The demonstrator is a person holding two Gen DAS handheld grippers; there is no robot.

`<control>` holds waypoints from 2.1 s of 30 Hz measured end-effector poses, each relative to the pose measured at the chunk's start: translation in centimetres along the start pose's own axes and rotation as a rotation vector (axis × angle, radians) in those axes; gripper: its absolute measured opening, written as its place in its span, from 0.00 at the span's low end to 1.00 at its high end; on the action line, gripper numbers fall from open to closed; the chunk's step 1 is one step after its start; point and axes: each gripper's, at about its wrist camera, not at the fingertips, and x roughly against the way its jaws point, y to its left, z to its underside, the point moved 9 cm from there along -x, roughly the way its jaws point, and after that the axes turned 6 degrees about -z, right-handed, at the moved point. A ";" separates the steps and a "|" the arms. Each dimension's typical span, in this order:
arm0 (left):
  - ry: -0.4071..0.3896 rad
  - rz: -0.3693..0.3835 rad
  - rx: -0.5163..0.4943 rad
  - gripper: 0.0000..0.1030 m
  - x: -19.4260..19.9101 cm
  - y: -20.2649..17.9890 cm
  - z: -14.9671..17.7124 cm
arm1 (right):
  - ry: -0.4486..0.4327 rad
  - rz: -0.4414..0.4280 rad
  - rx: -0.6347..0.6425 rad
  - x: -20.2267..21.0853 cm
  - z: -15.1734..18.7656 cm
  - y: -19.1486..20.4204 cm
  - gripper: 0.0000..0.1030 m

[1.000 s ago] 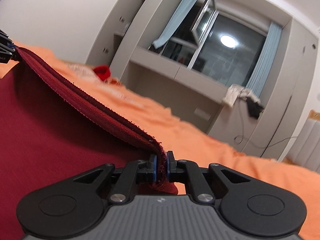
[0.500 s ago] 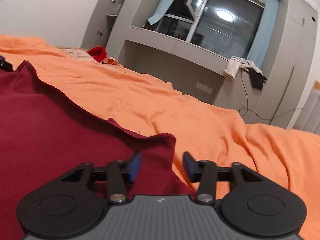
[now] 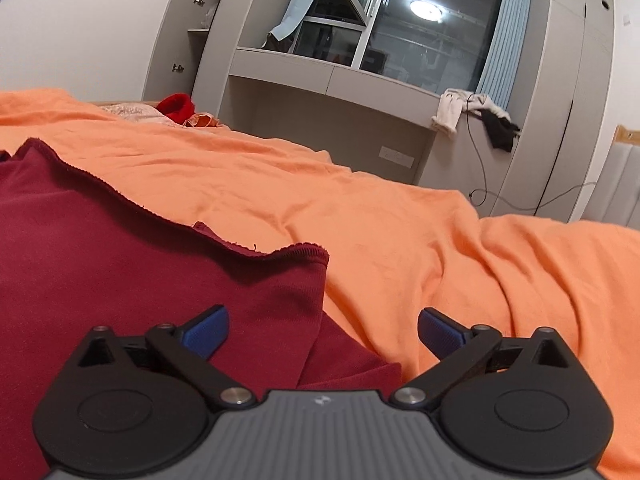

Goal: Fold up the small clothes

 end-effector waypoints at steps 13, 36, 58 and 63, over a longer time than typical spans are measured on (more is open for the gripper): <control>-0.008 -0.027 -0.241 0.86 1.7 -1.3 3.1 | 0.051 -0.062 -0.092 -0.7 1.0 -0.8 1.00; -0.057 -0.084 -0.155 0.96 2.8 0.9 2.6 | 0.075 -0.173 -0.323 -0.4 2.0 -3.5 1.00; -0.151 0.125 0.154 0.99 14.0 1.6 4.8 | -0.152 -0.113 -0.265 11.7 -3.2 1.3 1.00; -0.075 0.217 0.197 0.99 15.5 0.4 8.7 | -0.198 -0.145 -0.223 12.8 -3.8 3.7 1.00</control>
